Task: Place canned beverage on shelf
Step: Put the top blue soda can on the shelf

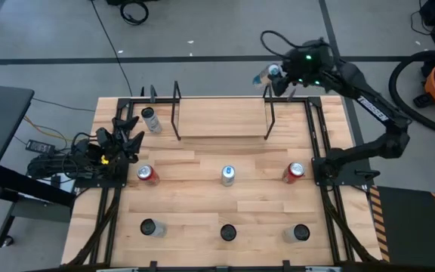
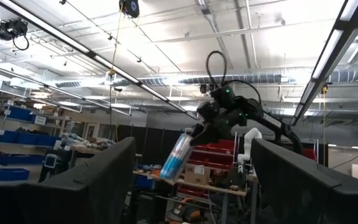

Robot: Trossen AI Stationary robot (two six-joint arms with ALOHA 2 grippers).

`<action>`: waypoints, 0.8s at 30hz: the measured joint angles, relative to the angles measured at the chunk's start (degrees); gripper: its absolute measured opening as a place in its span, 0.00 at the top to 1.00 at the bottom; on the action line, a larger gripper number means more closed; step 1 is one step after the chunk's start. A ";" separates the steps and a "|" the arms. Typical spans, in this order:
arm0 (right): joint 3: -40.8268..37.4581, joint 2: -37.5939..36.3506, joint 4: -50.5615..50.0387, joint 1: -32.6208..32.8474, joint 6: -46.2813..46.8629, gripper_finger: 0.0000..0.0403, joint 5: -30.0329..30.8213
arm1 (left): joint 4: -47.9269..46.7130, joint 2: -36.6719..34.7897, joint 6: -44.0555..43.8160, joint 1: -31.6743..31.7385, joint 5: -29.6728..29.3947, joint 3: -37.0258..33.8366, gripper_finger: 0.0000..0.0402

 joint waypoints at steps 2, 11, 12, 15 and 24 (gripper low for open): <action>0.43 2.28 -0.30 -0.01 -1.89 0.40 -1.50 | 0.00 0.00 0.01 0.02 0.00 0.00 0.20; 0.56 10.79 -3.96 0.05 -9.38 0.40 -9.73 | -1.21 0.00 -0.04 0.01 0.00 0.00 0.20; 0.56 11.68 -4.58 0.15 -10.22 0.40 -10.05 | -1.51 0.00 -0.04 0.02 0.00 0.00 0.20; 0.56 13.94 -6.49 0.23 -12.89 0.40 -11.14 | -2.15 0.00 -0.06 0.00 0.00 0.00 0.20; 0.58 18.97 -9.13 0.36 -19.68 0.39 -11.85 | -2.96 0.00 -0.06 0.00 0.00 0.00 0.20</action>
